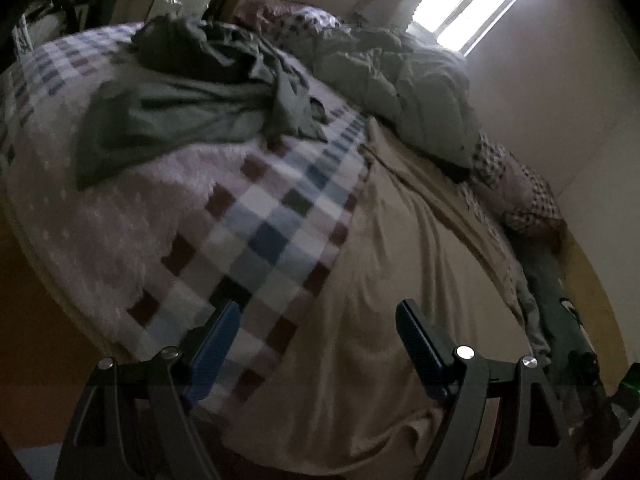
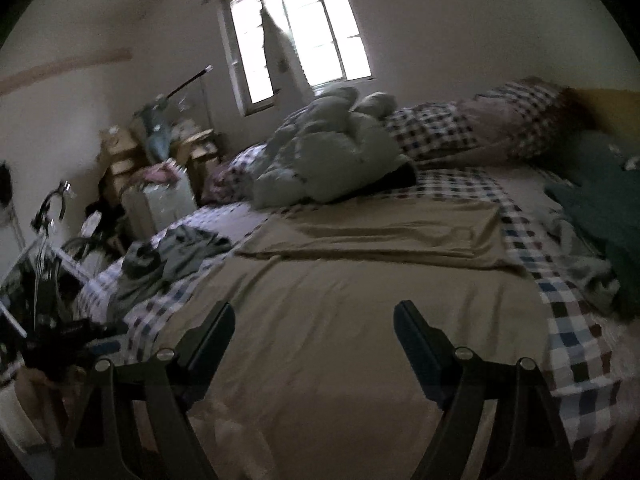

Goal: Fold clothes

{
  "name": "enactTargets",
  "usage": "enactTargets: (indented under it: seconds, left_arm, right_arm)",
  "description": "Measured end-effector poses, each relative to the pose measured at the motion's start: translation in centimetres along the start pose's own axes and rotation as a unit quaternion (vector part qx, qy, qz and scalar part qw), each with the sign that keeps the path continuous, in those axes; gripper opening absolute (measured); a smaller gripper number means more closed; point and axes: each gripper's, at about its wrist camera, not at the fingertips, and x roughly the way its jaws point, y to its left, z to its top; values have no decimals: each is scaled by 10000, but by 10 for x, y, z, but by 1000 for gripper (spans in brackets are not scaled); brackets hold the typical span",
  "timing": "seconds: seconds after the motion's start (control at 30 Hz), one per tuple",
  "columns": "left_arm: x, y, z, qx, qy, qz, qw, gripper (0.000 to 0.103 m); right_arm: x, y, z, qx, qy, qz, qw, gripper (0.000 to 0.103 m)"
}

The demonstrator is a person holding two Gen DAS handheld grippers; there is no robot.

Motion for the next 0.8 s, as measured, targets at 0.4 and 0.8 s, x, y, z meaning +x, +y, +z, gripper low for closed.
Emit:
enactTargets:
  seconds: [0.4,0.8]
  left_arm:
    - [-2,43,-40,-1473,247,-4,9888,84]
    - [15,60,-64,-2020,653,76,9772,84]
  right_arm:
    - [34,73,-39,-1496,640,357,9860,85]
    - [37,72,-37,-1398,666,406,9871,85]
